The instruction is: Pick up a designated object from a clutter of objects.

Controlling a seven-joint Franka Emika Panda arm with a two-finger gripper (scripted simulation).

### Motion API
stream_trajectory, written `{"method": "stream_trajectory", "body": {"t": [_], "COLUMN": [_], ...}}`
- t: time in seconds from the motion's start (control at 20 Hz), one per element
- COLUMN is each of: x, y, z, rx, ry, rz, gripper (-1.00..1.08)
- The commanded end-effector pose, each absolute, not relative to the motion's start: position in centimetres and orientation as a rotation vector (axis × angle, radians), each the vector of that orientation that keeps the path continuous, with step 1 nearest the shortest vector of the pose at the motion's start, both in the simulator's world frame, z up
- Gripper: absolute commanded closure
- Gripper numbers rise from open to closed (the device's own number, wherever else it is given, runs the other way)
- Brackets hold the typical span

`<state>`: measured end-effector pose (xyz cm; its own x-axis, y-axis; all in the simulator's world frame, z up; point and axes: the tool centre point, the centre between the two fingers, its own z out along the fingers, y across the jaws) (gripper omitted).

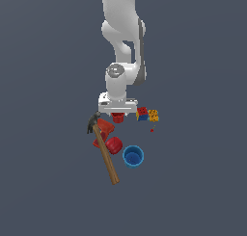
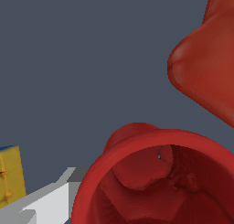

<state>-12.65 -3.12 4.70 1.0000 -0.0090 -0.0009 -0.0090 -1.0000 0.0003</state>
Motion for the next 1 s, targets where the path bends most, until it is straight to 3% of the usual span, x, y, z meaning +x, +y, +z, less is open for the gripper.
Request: {"method": "stream_trajectory", "body": {"t": [0.0, 0.45, 0.95], "x": [-12.6, -12.2, -10.6], "y": [-3.1, -3.1, -3.3], "z": [4.7, 6.4, 12.3], "rx": [3.142, 3.142, 3.141], "ry": [-0.014, -0.014, -0.014], "rz": [-0.001, -0.001, -0.001], "gripper": [1.08, 1.08, 1.08]}}
